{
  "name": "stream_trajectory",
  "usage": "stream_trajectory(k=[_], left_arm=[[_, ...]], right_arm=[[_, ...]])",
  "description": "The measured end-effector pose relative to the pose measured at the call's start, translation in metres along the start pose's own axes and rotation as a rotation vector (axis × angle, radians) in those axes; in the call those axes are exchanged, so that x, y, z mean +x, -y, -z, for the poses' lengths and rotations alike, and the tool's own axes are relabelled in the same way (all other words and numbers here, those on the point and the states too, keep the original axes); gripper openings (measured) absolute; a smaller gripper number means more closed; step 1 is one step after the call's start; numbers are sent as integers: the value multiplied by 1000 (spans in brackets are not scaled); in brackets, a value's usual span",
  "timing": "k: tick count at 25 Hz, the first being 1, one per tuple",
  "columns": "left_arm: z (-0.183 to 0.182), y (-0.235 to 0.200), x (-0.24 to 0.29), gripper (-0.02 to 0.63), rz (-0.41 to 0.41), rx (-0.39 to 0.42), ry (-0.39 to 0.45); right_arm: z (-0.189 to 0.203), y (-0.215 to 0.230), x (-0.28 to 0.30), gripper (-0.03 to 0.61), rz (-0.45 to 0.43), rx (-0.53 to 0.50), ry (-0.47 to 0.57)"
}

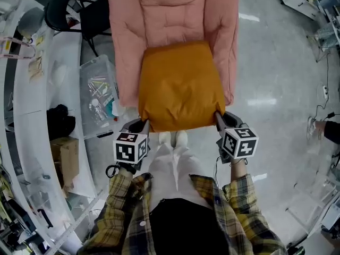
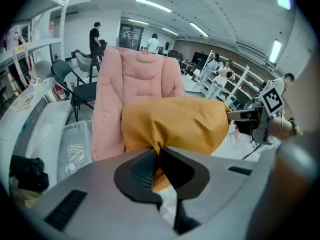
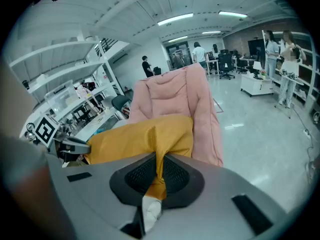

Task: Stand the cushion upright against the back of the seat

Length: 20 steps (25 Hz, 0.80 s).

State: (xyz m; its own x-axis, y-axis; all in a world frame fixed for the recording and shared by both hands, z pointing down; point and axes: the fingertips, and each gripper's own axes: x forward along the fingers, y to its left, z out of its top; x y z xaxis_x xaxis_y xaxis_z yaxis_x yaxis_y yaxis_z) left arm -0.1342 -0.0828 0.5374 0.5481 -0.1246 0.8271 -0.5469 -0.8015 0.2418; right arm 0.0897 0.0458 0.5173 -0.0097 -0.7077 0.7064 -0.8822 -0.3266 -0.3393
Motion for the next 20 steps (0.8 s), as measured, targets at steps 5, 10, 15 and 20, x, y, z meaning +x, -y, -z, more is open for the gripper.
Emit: stream_trajectory(k=[5, 10, 15, 20], left_arm=[[-35, 2, -24, 29, -23, -16, 44], [-61, 2, -43, 29, -52, -32, 89], [-95, 9, -64, 29, -66, -18, 140], [-119, 5, -71, 29, -98, 3, 158]], right_arm=[[-24, -8, -17, 35, -42, 45, 29], [-43, -15, -28, 35, -76, 63, 42], [-67, -15, -41, 35, -106, 64, 55], [-83, -17, -39, 35, -117, 56, 75]])
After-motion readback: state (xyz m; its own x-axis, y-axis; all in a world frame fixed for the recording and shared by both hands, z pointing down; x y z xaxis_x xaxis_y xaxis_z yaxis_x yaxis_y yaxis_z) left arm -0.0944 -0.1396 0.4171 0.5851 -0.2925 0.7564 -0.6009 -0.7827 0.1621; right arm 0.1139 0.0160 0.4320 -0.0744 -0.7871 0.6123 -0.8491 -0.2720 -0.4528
